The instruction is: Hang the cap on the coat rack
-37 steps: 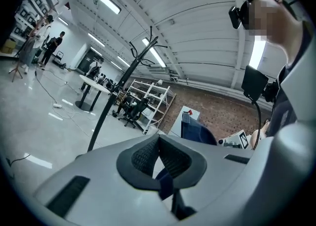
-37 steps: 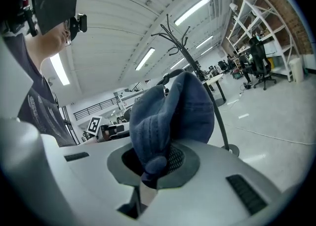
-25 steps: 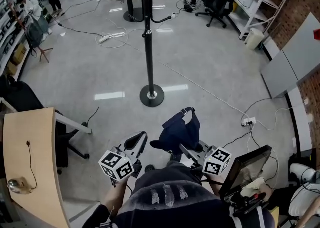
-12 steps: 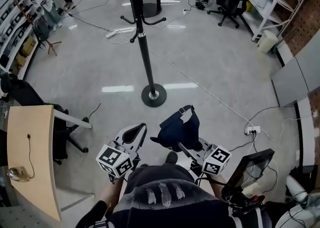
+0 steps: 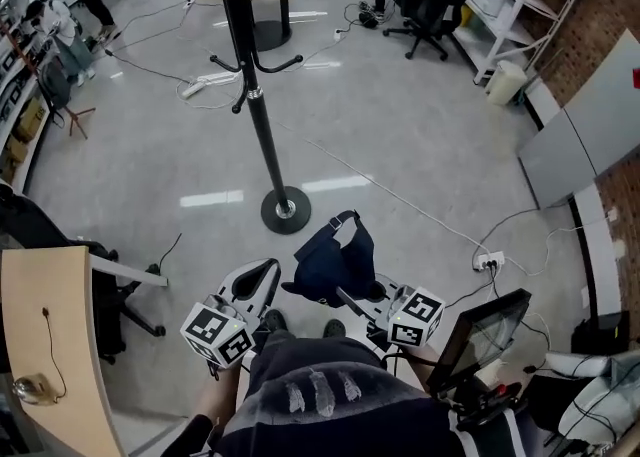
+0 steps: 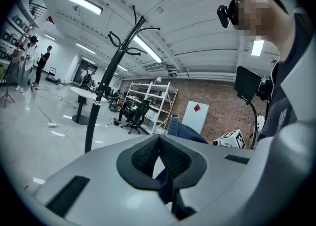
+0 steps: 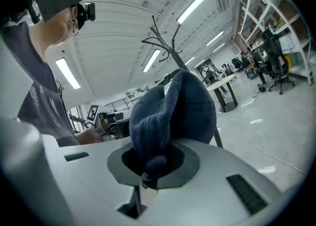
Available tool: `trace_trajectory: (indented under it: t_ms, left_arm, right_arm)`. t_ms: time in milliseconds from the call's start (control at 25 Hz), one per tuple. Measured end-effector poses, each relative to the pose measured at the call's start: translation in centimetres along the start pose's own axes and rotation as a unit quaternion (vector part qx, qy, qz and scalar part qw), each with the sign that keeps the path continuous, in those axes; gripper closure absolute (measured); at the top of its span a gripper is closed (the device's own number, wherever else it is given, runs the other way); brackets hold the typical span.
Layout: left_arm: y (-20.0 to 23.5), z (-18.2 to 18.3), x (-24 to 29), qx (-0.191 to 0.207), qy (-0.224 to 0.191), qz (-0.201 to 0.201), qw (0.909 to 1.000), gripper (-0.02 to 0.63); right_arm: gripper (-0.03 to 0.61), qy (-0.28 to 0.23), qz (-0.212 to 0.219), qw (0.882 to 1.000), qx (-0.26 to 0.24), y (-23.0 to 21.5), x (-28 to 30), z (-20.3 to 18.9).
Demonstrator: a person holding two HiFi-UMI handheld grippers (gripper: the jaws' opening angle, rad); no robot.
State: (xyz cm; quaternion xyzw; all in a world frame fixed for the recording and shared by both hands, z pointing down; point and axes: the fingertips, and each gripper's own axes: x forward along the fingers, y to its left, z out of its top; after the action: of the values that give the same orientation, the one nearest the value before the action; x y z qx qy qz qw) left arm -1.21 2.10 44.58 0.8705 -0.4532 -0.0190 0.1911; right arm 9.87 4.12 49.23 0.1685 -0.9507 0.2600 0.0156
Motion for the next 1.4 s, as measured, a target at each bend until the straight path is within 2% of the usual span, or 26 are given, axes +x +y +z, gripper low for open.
trace_trajectory:
  t_ms: [160,360,480,840,1200,1400]
  left_arm:
    - [2.4,1.1,-0.8,-0.005,-0.013,-0.021,0.9997,0.607]
    - [5.8,4.1,-1.1,-0.01,-0.031,-0.046,0.9984,0.607]
    - [8.0,5.3,-1.7,-0.012,-0.028,-0.058,0.9979,0.607]
    - [11.7,5.3,-3.1,-0.027,-0.006,-0.067,0.9974,0.607]
    - [13.6,3.7,-1.3,-0.034,0.008,-0.059,0.9977,0.607]
    - [13.8,3.1,-0.9,-0.026,0.01,-0.06,0.9978,0.607]
  right_arm:
    - [0.564,-0.013,-0.029,0.999,0.0,0.5,2.0,0.8]
    - [0.563,-0.034,-0.038,0.999,-0.01,1.5,6.2,2.6]
    - [0.563,-0.037,-0.046,0.998,0.002,1.9,8.7,3.3]
    - [0.563,-0.052,-0.083,0.995,0.034,1.7,11.5,3.5]
    - [0.563,-0.048,-0.09,0.994,0.042,-0.8,11.9,3.2]
    - [0.563,-0.05,-0.083,0.995,0.037,-1.7,11.9,2.7]
